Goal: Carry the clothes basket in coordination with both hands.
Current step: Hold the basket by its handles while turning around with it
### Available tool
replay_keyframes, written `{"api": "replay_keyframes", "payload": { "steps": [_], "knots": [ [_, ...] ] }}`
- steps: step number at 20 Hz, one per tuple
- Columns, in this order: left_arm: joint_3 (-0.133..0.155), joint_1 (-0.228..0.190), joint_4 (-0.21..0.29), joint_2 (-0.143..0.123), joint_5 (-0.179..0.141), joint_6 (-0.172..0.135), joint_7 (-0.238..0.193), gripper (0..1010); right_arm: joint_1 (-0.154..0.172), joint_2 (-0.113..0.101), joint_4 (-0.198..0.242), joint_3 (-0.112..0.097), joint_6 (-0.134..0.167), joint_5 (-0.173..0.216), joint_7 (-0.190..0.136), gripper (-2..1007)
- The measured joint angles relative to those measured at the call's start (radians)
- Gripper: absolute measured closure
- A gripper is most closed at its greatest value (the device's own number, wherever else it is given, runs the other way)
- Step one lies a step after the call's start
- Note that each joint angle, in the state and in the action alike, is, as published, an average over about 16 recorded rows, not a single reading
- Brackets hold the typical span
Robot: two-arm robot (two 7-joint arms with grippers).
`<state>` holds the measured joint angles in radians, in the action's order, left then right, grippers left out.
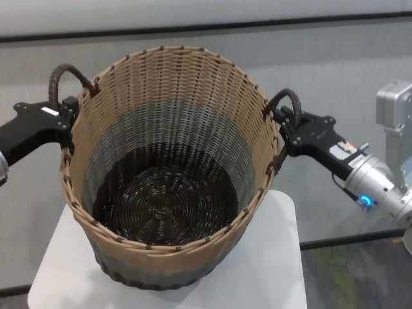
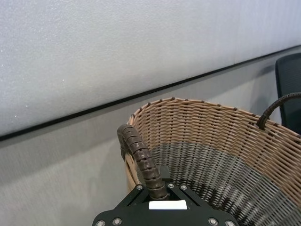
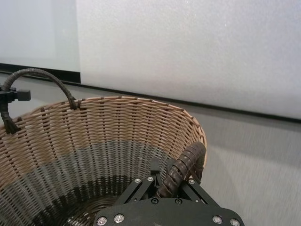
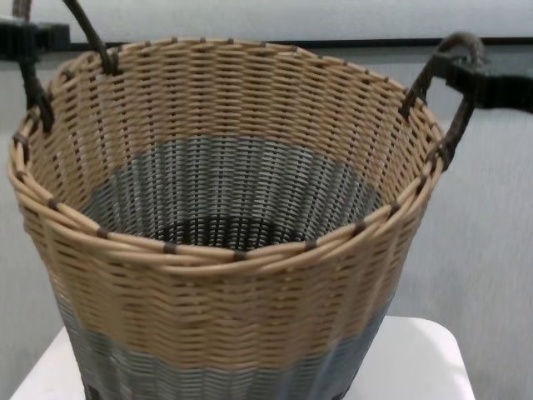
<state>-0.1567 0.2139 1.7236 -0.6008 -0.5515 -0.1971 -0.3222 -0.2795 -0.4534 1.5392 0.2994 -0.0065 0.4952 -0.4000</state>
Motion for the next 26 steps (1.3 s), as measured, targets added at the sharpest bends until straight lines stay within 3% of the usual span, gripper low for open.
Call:
{"api": "replay_keyframes", "payload": {
  "steps": [6, 11, 26],
  "knots": [
    [0.024, 0.005, 0.04, -0.002, -0.06, -0.06, 0.004, 1010, -0.009, -0.005, 0.041, -0.012, 0.018, -0.011, -0.002, 912],
    [0.025, 0.009, 0.063, -0.013, -0.091, -0.092, 0.014, 1010, -0.012, -0.003, 0.057, -0.021, 0.027, -0.002, -0.005, 912],
    [-0.005, 0.019, 0.081, -0.043, -0.079, -0.093, 0.026, 1010, -0.008, 0.0, 0.063, -0.028, 0.03, 0.02, -0.012, 912]
  ]
}}
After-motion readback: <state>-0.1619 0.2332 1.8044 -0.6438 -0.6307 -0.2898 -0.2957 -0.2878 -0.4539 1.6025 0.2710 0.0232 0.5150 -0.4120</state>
